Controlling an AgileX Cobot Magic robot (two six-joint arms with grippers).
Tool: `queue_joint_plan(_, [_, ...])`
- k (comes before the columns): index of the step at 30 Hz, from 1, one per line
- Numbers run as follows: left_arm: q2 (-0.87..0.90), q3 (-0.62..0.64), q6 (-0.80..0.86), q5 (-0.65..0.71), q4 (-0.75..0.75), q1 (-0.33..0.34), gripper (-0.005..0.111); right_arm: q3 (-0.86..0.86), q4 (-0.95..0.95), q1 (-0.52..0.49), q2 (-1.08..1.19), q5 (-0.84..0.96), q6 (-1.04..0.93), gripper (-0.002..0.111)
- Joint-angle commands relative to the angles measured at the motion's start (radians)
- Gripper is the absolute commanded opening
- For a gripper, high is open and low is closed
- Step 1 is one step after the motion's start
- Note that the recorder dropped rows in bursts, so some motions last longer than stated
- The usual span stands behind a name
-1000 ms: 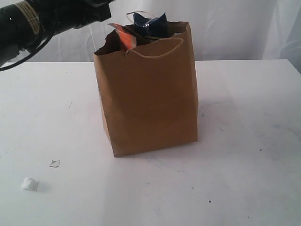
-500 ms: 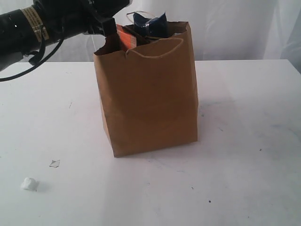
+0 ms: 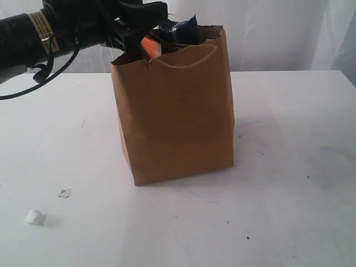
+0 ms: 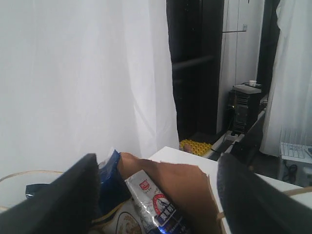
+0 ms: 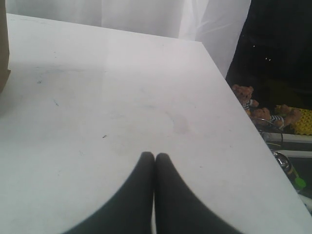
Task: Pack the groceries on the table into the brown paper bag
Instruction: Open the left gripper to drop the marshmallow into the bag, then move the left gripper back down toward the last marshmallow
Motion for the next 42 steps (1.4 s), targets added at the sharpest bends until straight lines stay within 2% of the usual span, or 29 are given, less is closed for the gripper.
queue_joint_plan(1, [-0.007, 0.005, -0.013, -0.009, 0.003, -0.007, 0.072, 0.001, -0.008, -0.008, -0.006, -0.002, 0.000, 0.000])
queue_joint_plan(9, [-0.008, 0.005, -0.004, 0.011, 0.019, 0.005, 0.067, 0.001, -0.008, -0.008, -0.006, -0.002, 0.000, 0.000])
queue_joint_plan(11, [-0.015, 0.005, -0.004, 0.049, 0.035, 0.031, 0.064, 0.001, -0.008, -0.008, -0.006, -0.002, 0.000, 0.000])
queue_joint_plan(13, [-0.040, 0.005, -0.004, 0.157, 0.066, 0.069, 0.057, 0.001, -0.008, -0.008, -0.006, -0.002, 0.000, 0.000])
queue_joint_plan(17, [-0.101, 0.005, -0.035, 0.362, 0.111, 0.127, 0.022, 0.001, -0.008, -0.008, -0.006, -0.002, 0.000, 0.000])
queue_joint_plan(19, [-0.137, 0.005, -0.152, 0.495, 0.195, 0.134, 0.000, 0.001, -0.008, -0.008, -0.006, -0.002, 0.000, 0.000])
queue_joint_plan(22, [-0.181, 0.011, -0.333, 0.605, 0.394, 0.134, 0.000, 0.001, -0.008, -0.008, -0.006, -0.002, 0.000, 0.000])
queue_joint_plan(25, [-0.240, 0.035, -0.571, 0.638, 0.618, 0.134, 0.000, 0.001, -0.008, -0.008, -0.006, -0.002, 0.000, 0.000])
queue_joint_plan(28, [-0.283, 0.070, -0.752, 0.691, 0.723, 0.134, 0.000, 0.001, -0.008, -0.008, -0.006, -0.002, 0.000, 0.000])
queue_joint_plan(34, [-0.343, 0.177, -0.903, 0.863, 0.739, 0.134, 0.000, 0.001, -0.008, -0.008, -0.006, -0.002, 0.000, 0.000])
queue_joint_plan(36, [-0.345, 0.223, -0.899, 0.854, 0.753, 0.134, 0.000, 0.001, -0.008, -0.008, -0.006, -0.002, 0.000, 0.000])
queue_joint_plan(40, [-0.345, 0.373, -0.901, 0.717, 0.753, 0.134, 0.000, 0.001, -0.008, -0.008, -0.006, -0.002, 0.000, 0.000])
queue_joint_plan(42, [-0.345, 0.445, -0.958, 0.758, 0.753, 0.134, 0.000, 0.001, -0.008, -0.008, -0.006, -0.002, 0.000, 0.000])
